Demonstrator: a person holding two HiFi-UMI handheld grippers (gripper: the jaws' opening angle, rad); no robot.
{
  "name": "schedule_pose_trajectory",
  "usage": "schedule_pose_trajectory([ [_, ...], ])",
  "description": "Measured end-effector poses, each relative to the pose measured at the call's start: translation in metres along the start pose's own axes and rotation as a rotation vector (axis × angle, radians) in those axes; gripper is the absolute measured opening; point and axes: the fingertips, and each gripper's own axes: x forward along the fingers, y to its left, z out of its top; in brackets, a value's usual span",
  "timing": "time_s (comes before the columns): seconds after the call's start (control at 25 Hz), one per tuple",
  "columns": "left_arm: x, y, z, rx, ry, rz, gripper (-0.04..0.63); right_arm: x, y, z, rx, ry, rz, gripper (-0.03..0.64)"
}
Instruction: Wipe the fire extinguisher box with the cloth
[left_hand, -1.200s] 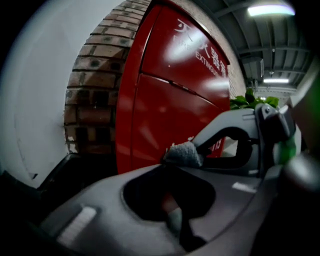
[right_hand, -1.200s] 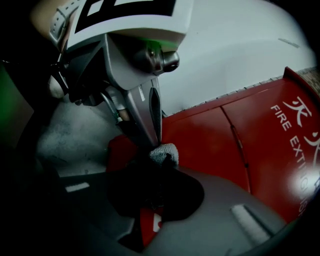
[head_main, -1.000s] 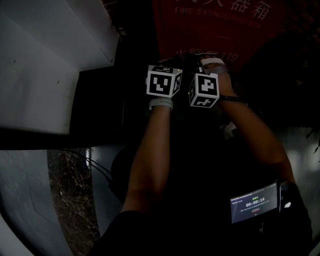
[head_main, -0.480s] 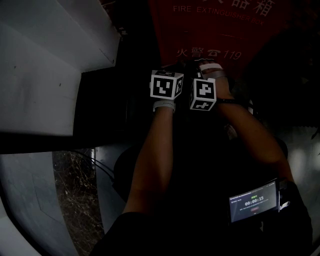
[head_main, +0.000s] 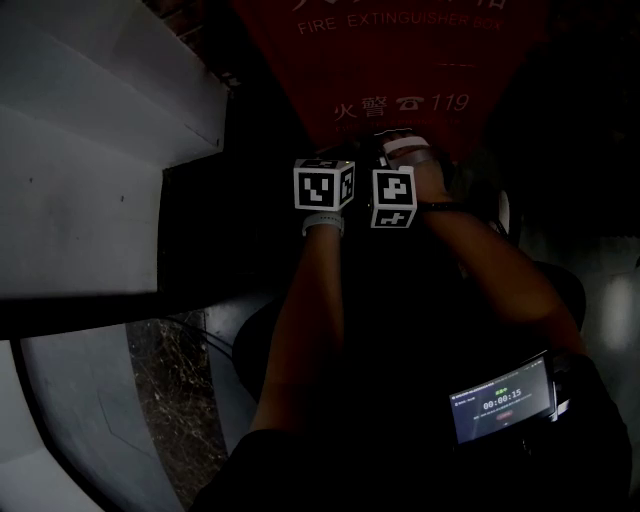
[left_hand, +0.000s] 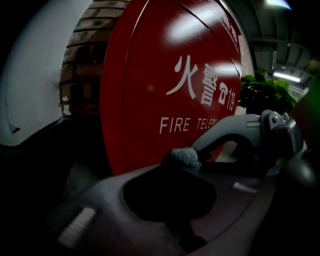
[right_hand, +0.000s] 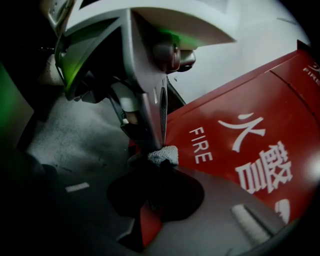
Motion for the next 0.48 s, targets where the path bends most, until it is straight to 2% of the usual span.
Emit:
schedule_pose_trajectory([
  [0.28, 0.008, 0.006, -0.016, 0.009, 0.07, 0.028, 0.003, 0.012, 0.014, -0.002, 0.013, -0.016, 0.022, 0.032],
  [0.48, 0.013, 0.005, -0.026, -0.031, 0.121, 0.021, 0.003, 0.021, 0.026, -0.005, -0.005, -0.02, 0.044, 0.034],
])
